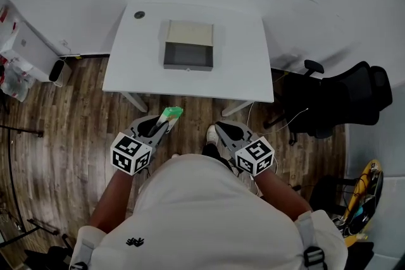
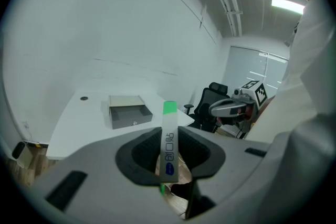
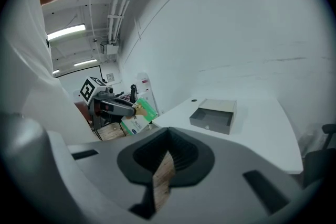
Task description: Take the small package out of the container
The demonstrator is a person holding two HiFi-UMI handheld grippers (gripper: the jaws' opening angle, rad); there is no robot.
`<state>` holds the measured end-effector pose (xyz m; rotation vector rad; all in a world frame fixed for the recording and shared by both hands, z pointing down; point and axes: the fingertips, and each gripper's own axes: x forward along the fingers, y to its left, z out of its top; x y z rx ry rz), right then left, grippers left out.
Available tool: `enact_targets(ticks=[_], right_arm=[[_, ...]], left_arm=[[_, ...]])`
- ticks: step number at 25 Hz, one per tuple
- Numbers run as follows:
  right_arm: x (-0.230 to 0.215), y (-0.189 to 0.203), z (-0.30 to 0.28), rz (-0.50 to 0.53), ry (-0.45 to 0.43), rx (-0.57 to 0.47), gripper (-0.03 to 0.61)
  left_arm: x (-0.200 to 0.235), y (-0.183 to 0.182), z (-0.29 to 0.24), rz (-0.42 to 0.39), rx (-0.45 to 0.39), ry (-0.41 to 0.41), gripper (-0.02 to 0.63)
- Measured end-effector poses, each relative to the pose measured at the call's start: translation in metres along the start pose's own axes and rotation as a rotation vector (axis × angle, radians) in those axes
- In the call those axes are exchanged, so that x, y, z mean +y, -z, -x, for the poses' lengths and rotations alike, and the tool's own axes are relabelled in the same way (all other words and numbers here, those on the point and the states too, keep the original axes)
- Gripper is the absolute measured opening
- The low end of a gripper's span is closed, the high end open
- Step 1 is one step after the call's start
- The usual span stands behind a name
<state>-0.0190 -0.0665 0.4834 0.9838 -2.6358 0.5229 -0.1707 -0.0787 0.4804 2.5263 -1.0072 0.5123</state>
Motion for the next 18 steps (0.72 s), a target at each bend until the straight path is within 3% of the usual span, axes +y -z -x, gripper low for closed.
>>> enact_targets(ticks=[18], right_arm=[[-0.050,-0.011,-0.008,0.004,0.006,-0.003,0.006]], left_arm=[[0.013,-0.017,-0.037,0.007,0.022,-0.022,0.097]])
